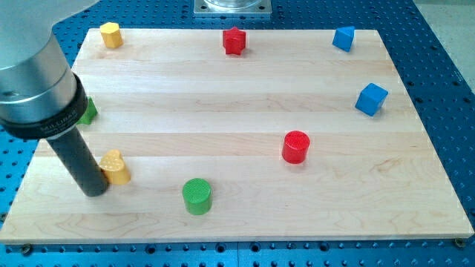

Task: Align the green star diagonally at the top left side of the heart

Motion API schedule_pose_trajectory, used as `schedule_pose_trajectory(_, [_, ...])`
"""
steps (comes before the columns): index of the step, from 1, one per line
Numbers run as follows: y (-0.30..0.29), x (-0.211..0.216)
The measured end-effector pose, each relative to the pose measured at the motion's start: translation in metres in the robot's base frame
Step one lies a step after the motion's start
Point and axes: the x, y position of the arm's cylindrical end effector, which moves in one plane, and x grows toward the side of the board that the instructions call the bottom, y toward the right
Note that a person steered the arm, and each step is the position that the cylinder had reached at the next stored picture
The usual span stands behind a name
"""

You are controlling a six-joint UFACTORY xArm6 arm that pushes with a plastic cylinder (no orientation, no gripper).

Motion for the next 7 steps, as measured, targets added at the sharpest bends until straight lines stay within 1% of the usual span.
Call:
schedule_pose_trajectory(1, [0.022, -0.006])
schedule_pose_trajectory(2, [-0.036, -0.002])
schedule_pose_trajectory(3, [-0.11, -0.005])
schedule_pose_trajectory(4, [-0.108, -0.048])
schedule_pose_trajectory(5, [-0.101, -0.107])
schedule_pose_trajectory(6, [-0.068, -0.131])
schedule_pose_trajectory(7, [-0.065, -0.159])
